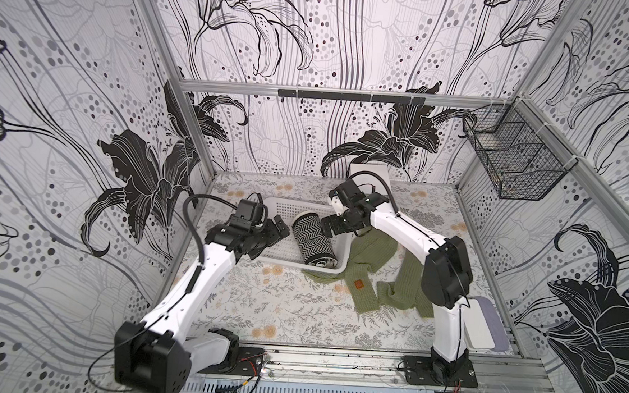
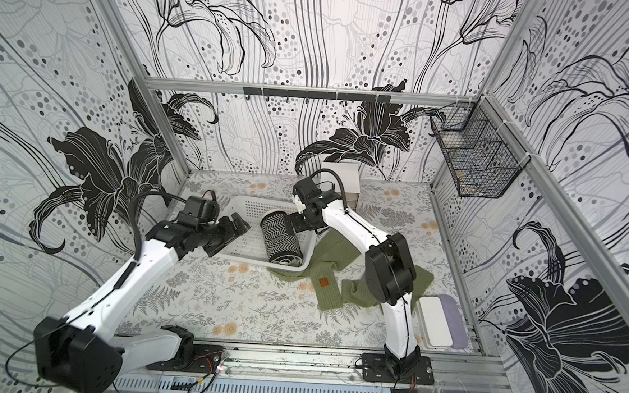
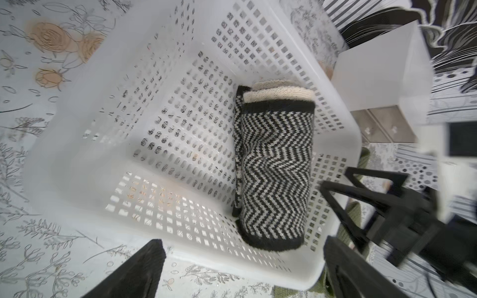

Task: Roll up the scarf and place it into the basket
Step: Place the scarf in the basket.

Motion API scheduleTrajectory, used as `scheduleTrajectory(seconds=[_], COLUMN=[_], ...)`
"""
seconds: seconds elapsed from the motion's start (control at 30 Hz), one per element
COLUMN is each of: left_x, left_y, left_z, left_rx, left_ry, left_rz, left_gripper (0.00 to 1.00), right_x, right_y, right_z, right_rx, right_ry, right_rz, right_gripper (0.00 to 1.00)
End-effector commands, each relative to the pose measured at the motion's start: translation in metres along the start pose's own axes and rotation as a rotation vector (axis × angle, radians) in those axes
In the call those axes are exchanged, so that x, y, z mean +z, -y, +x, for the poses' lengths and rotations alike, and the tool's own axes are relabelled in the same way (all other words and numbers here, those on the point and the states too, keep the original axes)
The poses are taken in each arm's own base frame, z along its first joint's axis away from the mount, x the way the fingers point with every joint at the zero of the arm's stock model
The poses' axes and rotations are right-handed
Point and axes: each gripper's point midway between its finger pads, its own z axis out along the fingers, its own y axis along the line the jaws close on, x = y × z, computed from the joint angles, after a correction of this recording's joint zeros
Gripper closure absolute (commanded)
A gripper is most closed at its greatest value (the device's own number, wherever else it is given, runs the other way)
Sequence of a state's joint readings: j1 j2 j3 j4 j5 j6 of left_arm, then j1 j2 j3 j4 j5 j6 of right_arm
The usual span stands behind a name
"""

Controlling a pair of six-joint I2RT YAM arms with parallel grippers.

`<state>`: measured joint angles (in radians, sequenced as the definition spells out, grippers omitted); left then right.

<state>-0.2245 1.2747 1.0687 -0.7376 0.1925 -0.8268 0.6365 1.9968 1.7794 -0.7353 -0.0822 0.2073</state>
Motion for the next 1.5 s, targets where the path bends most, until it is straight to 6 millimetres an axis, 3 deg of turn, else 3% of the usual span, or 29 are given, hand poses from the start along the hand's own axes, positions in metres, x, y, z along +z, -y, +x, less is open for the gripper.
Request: scheduleTrajectory(seconds=[0.0,0.07,0.13,0.2,0.27,0.5,0.73,0.93,1.1,1.23,1.27,1.47], left_x=[0.03,0.05,0.065,0.075,0.083,0.115,0.12,0.142,0.165,0.176,0.178,0.189], left_y=[0.017,0.015,0.01,0.005,-0.001,-0.011,-0.026,-0.037,-0.024,-0.018,-0.017,-0.009], left_z=[-0.014,-0.016,-0.019,-0.02,-0.021,-0.014,-0.019,-0.023,-0.022,-0.021,-0.02,-0.013], left_rx=[0.072,0.087,0.102,0.119,0.153,0.257,0.293,0.338,0.354,0.371,0.373,0.394], left_ry=[0.003,-0.007,-0.007,-0.005,-0.011,-0.05,-0.028,-0.022,-0.031,-0.048,-0.053,-0.071], left_rz=[0.03,-0.004,-0.06,-0.114,-0.187,-0.335,-0.437,-0.493,-0.427,-0.413,-0.414,-0.393], left_gripper=[0.01,0.06,0.29,0.58,0.71,0.72,0.72,0.72,0.73,0.73,0.73,0.73], right_x=[-0.024,-0.029,-0.03,-0.029,-0.025,-0.001,0.003,-0.018,-0.034,-0.049,-0.062,-0.078], right_y=[0.018,0.032,0.048,0.06,0.07,0.094,0.104,0.109,0.134,0.135,0.136,0.164], right_z=[-0.007,-0.002,0.005,0.011,0.018,0.031,0.04,0.037,0.056,0.052,0.049,0.068], right_rx=[0.061,0.085,0.106,0.123,0.138,0.157,0.168,0.217,0.251,0.306,0.326,0.343], right_ry=[0.09,0.096,0.076,0.063,0.038,-0.049,-0.067,0.045,0.016,0.152,0.191,0.165], right_rz=[0.054,0.086,0.135,0.176,0.215,0.32,0.373,0.367,0.451,0.375,0.355,0.451], right_gripper=[0.0,0.0,0.0,0.0,0.0,0.0,0.0,0.0,0.0,0.0,0.0,0.0])
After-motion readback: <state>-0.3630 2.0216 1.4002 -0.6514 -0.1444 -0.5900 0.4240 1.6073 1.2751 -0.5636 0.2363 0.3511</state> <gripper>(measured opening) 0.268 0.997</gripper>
